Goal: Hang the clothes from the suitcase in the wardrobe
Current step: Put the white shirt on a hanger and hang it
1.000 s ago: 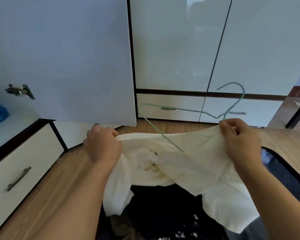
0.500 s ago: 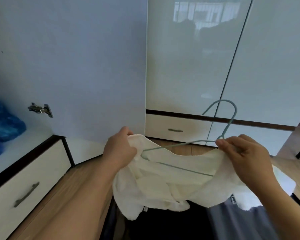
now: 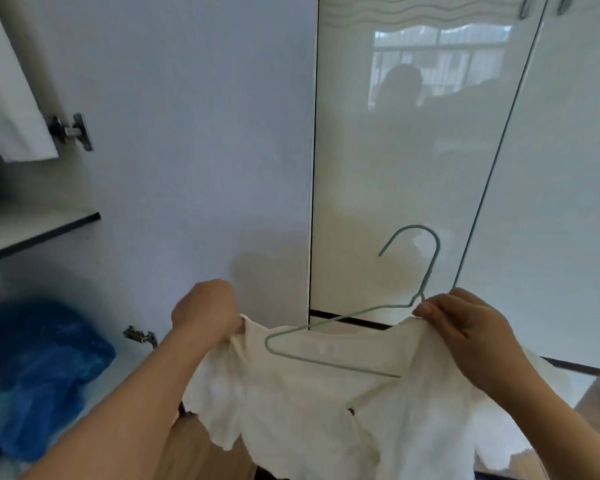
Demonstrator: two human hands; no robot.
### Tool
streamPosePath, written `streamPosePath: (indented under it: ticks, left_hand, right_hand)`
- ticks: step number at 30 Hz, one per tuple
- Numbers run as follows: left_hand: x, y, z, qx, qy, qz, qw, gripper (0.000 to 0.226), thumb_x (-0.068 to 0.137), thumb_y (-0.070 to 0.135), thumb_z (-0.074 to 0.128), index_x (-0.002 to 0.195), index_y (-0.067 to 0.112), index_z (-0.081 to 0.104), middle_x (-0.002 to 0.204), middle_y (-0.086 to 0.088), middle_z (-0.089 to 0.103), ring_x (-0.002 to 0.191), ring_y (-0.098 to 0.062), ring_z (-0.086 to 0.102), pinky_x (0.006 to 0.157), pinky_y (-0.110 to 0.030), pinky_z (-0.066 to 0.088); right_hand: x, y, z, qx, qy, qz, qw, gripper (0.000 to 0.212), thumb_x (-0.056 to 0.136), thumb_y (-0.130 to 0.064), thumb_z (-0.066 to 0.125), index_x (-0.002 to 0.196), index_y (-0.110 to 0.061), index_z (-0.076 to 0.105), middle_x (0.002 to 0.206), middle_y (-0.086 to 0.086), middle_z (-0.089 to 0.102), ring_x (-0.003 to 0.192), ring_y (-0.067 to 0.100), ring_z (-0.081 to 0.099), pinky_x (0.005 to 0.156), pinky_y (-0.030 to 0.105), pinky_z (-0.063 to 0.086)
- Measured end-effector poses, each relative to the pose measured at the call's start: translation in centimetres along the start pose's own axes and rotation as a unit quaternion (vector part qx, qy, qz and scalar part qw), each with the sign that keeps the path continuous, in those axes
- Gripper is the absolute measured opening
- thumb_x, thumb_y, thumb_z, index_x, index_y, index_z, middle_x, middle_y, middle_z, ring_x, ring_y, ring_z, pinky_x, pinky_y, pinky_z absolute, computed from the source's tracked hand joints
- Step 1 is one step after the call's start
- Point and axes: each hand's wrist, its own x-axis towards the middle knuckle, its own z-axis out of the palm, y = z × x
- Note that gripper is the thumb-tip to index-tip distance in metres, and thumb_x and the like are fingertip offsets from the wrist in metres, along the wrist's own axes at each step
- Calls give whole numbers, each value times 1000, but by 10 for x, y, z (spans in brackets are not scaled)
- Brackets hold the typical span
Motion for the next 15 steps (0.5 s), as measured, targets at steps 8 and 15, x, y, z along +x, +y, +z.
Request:
streamPosePath:
  ticks: [8,15]
  left_hand:
    - [-49,74,-286,-137,-27,40,989,22,77,5,51,87,-1,70,62,-7,62,56,-21,52,48,-19,36]
    - [-120,122,-433,-115,-47,157,980,22,85,12,52,96,1,68,69,-7,64,56,-19,52,47,-19,38]
  right_hand:
    - [122,-159,-166,42,-52,-83,994,26,92,-35,57,69,-45,64,84,-12,58,79,8,58,68,16,42]
    - [185,-273,-270,49,-47,-121,990,28,95,-30,56,73,-44,65,80,-8,63,84,4,58,71,9,39]
